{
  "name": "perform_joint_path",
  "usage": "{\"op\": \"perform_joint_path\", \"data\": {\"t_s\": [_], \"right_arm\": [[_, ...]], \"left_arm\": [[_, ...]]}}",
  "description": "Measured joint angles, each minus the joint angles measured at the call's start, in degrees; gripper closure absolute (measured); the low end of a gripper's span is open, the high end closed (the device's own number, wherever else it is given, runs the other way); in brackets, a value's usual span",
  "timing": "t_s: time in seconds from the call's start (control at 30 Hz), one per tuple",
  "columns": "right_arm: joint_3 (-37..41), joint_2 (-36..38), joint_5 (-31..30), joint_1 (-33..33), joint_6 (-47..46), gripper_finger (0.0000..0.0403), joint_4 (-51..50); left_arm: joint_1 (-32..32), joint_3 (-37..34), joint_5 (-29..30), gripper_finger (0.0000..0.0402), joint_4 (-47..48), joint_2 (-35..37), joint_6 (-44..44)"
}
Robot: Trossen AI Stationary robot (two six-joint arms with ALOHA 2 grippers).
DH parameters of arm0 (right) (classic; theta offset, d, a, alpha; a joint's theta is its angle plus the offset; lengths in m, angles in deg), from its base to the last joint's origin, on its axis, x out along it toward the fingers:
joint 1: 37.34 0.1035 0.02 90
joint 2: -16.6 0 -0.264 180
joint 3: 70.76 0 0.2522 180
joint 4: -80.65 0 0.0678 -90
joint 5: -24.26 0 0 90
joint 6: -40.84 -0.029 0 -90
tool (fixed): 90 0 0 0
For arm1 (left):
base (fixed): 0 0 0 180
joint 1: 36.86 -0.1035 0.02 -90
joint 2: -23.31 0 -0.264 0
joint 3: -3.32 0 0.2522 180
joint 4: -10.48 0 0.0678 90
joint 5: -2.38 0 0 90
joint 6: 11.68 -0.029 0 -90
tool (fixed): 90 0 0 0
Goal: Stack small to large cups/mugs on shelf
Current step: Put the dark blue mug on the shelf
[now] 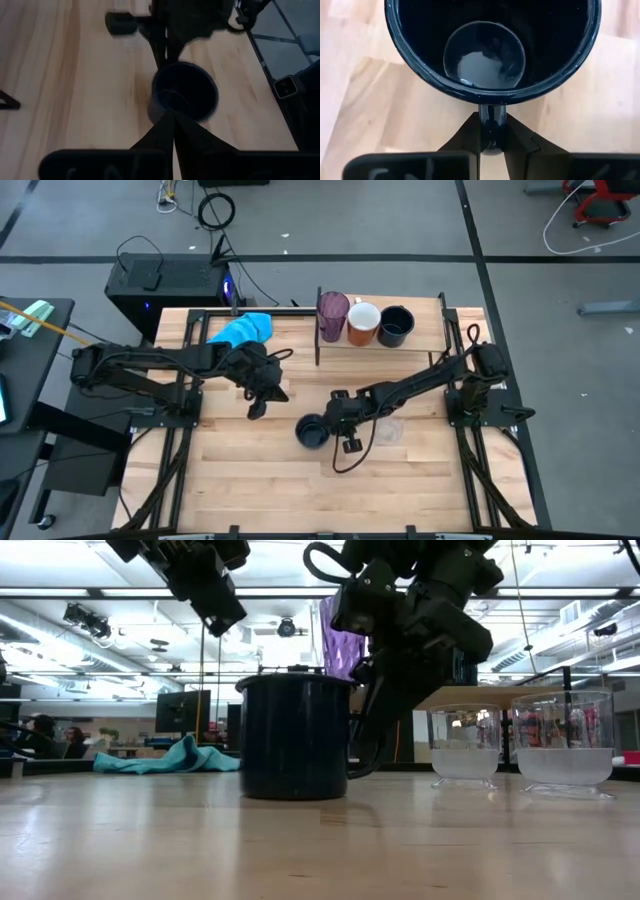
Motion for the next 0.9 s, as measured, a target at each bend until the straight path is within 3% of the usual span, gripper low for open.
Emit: {"op": "perform_joint_path", "data": {"t_s": [0.37, 0.7, 0.9], "right_arm": [[0.1, 8.8, 0.0, -1.3, 0.3, 0.035, -3.7], [0.1, 25.1, -0.2, -1.3, 0.0, 0.035, -12.8], [0.1, 35.3, -3.0, -4.5, 0.2, 0.035, -17.7]], "left_arm": [[0.0, 0.0, 0.0, 0.038, 3.8, 0.8, 0.0], [0.0, 0.0, 0.4, 0.0387, 4.0, 1.1, -1.4], [0.0, 0.0, 0.5, 0.0382, 4.0, 1.1, -1.6]]}}
